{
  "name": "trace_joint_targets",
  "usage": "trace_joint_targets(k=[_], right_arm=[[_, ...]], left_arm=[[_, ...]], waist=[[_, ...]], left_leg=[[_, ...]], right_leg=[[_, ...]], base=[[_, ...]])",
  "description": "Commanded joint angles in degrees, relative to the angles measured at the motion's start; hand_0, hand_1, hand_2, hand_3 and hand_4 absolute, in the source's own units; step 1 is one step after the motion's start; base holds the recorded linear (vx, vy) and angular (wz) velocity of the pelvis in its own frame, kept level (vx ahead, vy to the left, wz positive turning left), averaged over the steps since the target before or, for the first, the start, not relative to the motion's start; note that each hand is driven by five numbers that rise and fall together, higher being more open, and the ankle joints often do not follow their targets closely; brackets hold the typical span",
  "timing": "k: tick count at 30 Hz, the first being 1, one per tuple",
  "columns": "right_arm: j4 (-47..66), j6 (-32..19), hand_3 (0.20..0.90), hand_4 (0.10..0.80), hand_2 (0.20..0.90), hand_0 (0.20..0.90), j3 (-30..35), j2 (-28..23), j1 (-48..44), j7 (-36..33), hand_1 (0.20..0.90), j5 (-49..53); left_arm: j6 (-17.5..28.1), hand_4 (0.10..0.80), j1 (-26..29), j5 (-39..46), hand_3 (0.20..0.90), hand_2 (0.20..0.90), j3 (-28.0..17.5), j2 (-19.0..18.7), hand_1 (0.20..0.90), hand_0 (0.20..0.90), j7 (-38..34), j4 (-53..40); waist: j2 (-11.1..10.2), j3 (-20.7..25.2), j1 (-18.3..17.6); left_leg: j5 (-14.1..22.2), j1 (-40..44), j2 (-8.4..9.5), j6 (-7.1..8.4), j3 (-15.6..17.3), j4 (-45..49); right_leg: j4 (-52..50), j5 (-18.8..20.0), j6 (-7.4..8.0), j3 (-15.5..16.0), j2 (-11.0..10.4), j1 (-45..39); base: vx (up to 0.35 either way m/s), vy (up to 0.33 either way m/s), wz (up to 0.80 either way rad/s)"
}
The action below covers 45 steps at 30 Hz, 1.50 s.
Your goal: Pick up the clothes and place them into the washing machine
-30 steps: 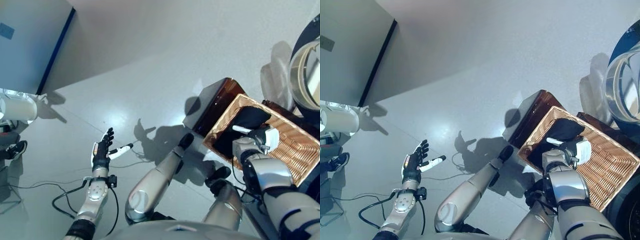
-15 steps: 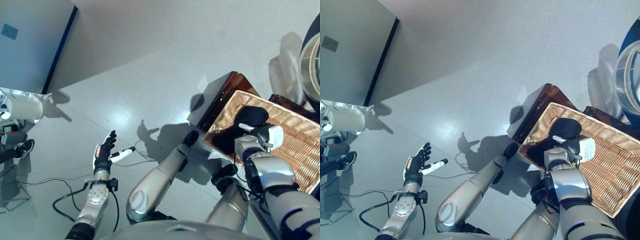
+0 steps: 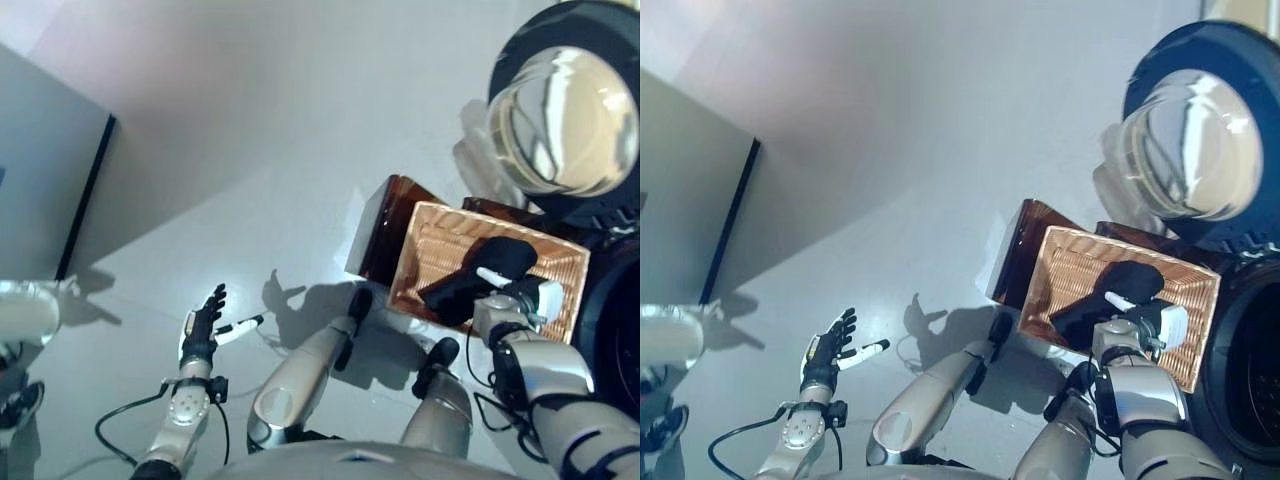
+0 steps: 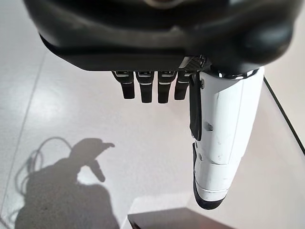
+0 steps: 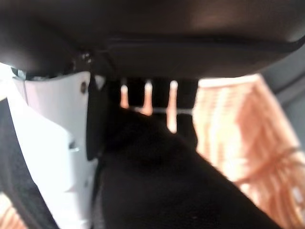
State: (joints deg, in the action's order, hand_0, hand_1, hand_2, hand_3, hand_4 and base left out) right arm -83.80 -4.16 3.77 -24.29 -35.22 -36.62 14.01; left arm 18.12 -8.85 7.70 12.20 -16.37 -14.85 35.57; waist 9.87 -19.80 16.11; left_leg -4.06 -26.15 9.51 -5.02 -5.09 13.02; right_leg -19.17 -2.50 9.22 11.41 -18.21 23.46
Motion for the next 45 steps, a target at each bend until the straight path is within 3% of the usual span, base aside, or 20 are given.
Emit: trace_joint_targets(k=[1,5,6,8,9,14,18,21,26,31,37,38,40,45], right_arm=[[5.35,-6.63,0.2,0.3,0.2,0.2,1.51,-3.65,3.37,-0.57,0.2,3.21],[11.4,-11.26,0.2,0.3,0.2,0.2,3.17,1.26,9.3,2.08,0.2,9.01],[18.04,-15.23,0.2,0.3,0.2,0.2,5.12,5.04,12.96,5.15,0.2,16.38],[21.32,-17.1,0.2,0.3,0.2,0.2,5.67,6.72,15.01,4.47,0.2,18.21],[25.07,-21.32,0.2,0.3,0.2,0.2,8.16,10.7,16.82,10.14,0.2,29.96],[28.42,-27.0,0.2,0.3,0.2,0.2,11.96,14.09,15.54,16.24,0.2,44.38],[30.38,-30.13,0.2,0.3,0.2,0.2,14.13,14.68,13.7,16.09,0.2,47.55],[29.42,-30.51,0.2,0.3,0.2,0.2,15.48,12.82,11.73,14.94,0.2,47.71],[31.55,-32.69,0.2,0.3,0.2,0.2,19.06,7.08,4.91,9.06,0.2,45.45],[31.52,-32.44,0.2,0.3,0.2,0.2,20.81,2.6,1.02,4.32,0.2,41.35],[30.56,-30.81,0.2,0.3,0.2,0.2,20.94,-10.02,-7.29,0.5,0.2,36.81],[30.48,-30.71,0.2,0.3,0.2,0.2,20.79,-10.3,-7.66,0.25,0.2,36.6],[31.13,-30.73,0.2,0.3,0.2,0.2,19.8,-16.64,-11.15,-2.28,0.2,33.87],[37.52,-29.68,0.2,0.3,0.2,0.2,16.84,-26.75,-14.91,-8.05,0.2,24.34]], left_arm=[[3.72,0.8,-2.16,0.98,0.9,0.9,-2.37,-0.64,0.9,0.9,-0.83,0.47],[3.98,0.8,-2.69,2.01,0.9,0.9,-2.36,0.6,0.9,0.9,0.3,4.18],[4.27,0.8,-3.1,3.35,0.9,0.9,-2.93,1.21,0.9,0.9,0.7,5.54],[4.48,0.8,-3.02,3.61,0.9,0.9,-2.74,1.24,0.9,0.9,0.79,6.45],[4.45,0.8,-2.66,5.4,0.9,0.9,-2.65,2.65,0.9,0.9,1.44,8.45],[5.1,0.8,-3.49,8.38,0.9,0.9,-1.95,4.19,0.9,0.9,3.23,8.23],[5.33,0.8,-3.58,9.17,0.9,0.9,-0.12,4.47,0.9,0.9,3.83,7.91],[5.43,0.8,-3.96,9.54,0.9,0.9,1.02,4.42,0.9,0.9,4.29,6.96],[6.01,0.8,-3.95,10.39,0.9,0.9,3.45,4.25,0.9,0.9,3.69,7.14],[6.28,0.8,-3.54,10.09,0.9,0.9,5.79,4.46,0.9,0.9,3.0,8.03],[7.19,0.8,-3.54,11.12,0.9,0.9,6.23,3.95,0.9,0.9,2.89,6.45],[7.18,0.8,-3.38,11.14,0.9,0.9,6.27,4.16,0.9,0.9,2.87,6.39],[7.34,0.8,-3.66,11.6,0.9,0.9,6.55,3.6,0.9,0.9,3.33,5.2],[7.67,0.8,-4.29,11.67,0.9,0.9,5.38,2.67,0.9,0.9,2.93,4.28]], waist=[[0.93,1.77,-0.86],[0.91,2.32,-3.11],[1.08,2.44,-4.4],[1.07,2.56,-4.97],[1.51,2.72,-5.76],[3.62,2.96,-6.02],[5.0,2.81,-6.2],[5.96,2.56,-6.01],[9.68,2.55,-5.94],[12.12,2.4,-6.64],[14.53,3.41,-7.37],[14.78,3.27,-7.27],[14.84,3.49,-7.71],[14.62,3.02,-8.9]], left_leg=[[2.55,-0.9,-0.99,4.07,0.41,0.06],[2.25,1.25,-1.22,4.4,0.87,-1.37],[2.17,1.87,-1.19,4.4,1.18,-1.91],[2.17,2.11,-1.3,4.36,1.47,-2.24],[2.27,2.04,-1.3,4.29,1.74,-2.38],[2.54,1.23,-0.76,4.1,1.92,-1.91],[2.57,0.77,-0.45,4.06,2.11,-1.52],[2.75,0.49,-0.27,4.1,2.21,-1.09],[2.49,0.15,0.35,4.41,2.85,-1.74],[2.33,0.14,0.53,4.19,3.7,-1.6],[3.44,0.85,0.76,3.84,5.36,-1.91],[2.82,0.56,0.67,3.81,5.52,-2.07],[3.62,0.73,0.75,3.72,5.82,-1.86],[3.68,-0.28,0.37,3.74,6.33,-1.4]], right_leg=[[2.75,1.76,-4.97,-0.05,2.65,-1.49],[4.45,1.94,-4.7,0.05,3.12,-3.45],[4.81,2.13,-4.66,-0.37,3.38,-3.52],[4.65,2.18,-4.65,-0.71,3.46,-3.29],[4.59,2.08,-4.61,-1.07,3.48,-2.8],[3.82,1.72,-4.68,-1.63,3.01,-1.52],[3.25,1.48,-4.72,-2.09,2.78,-0.92],[2.88,1.4,-4.77,-2.47,2.65,-0.62],[2.95,1.44,-4.51,-3.54,1.93,0.01],[2.62,1.83,-4.47,-5.16,2.16,0.63],[1.83,1.24,-4.13,-8.05,2.15,2.29],[2.01,1.92,-4.18,-8.16,2.26,2.63],[0.86,0.72,-4.33,-8.78,2.3,3.21],[-0.71,0.45,-4.78,-9.73,3.04,5.45]], base=[[0.041,0.001,-0.31],[0.039,-0.006,-0.24],[0.015,0.035,-0.13],[0.011,0.035,-0.12],[0.0,0.021,-0.18],[-0.013,0.036,-0.11],[-0.01,0.021,-0.01],[-0.013,0.022,0.0],[-0.014,0.042,0.0],[0.024,0.051,-0.1],[0.027,0.047,-0.24],[0.012,0.017,-0.1],[0.024,-0.009,-0.14],[-0.009,-0.004,-0.07]])
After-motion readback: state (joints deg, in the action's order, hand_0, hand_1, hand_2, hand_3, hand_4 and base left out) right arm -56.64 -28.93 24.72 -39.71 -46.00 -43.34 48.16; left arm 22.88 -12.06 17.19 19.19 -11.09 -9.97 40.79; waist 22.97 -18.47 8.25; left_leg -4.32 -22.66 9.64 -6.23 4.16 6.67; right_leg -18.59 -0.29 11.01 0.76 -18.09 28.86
